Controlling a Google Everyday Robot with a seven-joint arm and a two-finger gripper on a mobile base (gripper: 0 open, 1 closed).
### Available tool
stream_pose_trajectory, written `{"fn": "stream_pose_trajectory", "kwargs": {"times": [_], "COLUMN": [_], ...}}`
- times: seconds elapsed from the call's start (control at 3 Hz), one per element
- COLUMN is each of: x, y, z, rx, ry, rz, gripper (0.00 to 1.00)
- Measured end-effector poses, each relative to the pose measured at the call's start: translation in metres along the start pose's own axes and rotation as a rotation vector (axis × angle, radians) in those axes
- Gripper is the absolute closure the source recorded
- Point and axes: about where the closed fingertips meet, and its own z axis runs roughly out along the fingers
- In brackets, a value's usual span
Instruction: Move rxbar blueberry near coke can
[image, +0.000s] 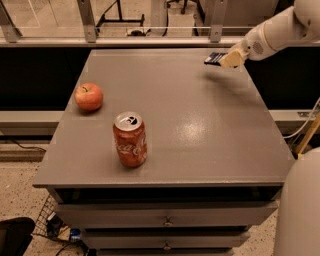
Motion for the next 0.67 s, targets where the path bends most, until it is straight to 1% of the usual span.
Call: {"fn": "stream_pose_trajectory", "kwargs": {"times": [0.33,0.67], "x": [-0.021,-0.028], "y": [0.019,0.036], "z": [-0.042,-0.077], "rx": [0.054,0.071], "ry": [0.070,0.085], "rz": [-0.034,-0.049], "gripper": [1.00,1.00]}}
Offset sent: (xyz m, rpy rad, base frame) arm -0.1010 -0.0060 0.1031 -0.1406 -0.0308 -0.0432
